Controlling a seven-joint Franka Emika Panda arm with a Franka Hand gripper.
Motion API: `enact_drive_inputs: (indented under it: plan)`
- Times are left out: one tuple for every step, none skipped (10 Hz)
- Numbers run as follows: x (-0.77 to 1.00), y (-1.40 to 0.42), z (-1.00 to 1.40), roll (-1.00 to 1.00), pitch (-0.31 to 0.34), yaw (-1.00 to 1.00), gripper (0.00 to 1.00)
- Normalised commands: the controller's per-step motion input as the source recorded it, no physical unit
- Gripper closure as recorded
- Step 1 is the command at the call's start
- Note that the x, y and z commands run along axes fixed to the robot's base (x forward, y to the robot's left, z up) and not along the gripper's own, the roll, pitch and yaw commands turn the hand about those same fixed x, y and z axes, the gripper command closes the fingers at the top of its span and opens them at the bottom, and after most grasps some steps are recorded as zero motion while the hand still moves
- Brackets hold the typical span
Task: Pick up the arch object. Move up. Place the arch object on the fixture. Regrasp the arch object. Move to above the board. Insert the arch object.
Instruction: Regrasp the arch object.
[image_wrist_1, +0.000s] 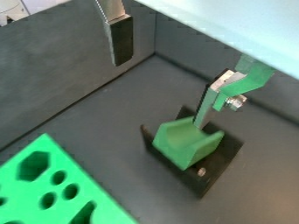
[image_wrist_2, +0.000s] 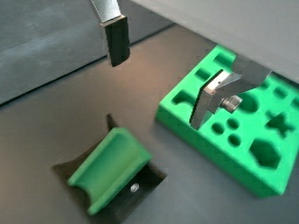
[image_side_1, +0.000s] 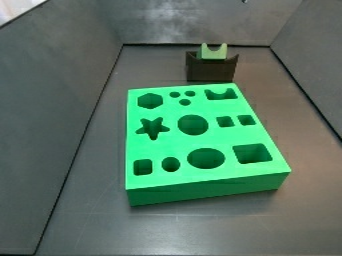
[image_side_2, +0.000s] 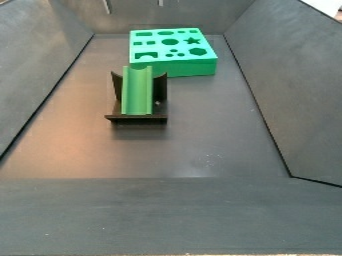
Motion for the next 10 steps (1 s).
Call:
enact_drive_inputs:
  plan:
    - [-0.03, -0.02, 0.0, 1.0, -0.033, 0.02, 0.0]
    - [-0.03, -0.02, 0.0, 1.0, -0.04, 0.02, 0.0]
    - [-0.03, -0.02, 0.0, 1.0, -0.042, 0.02, 0.0]
    - [-0.02, -0.02, 0.01, 1.0, -0.04, 0.02, 0.0]
    - [-0.02, -0.02, 0.01, 1.0, -0.038, 0.02, 0.0]
    - [0.0, -0.02, 0.01, 1.0, -0.031, 0.02, 0.0]
    - [0.01, -0.02, 0.0, 1.0, -0.024, 0.02, 0.0]
    - [0.02, -0.02, -0.01, 1.0, -0.014, 0.02, 0.0]
    - [0.03, -0.02, 0.0, 1.0, 0.0, 0.02, 0.0]
    - [0.05, -0.03, 0.0, 1.0, 0.016, 0.02, 0.0]
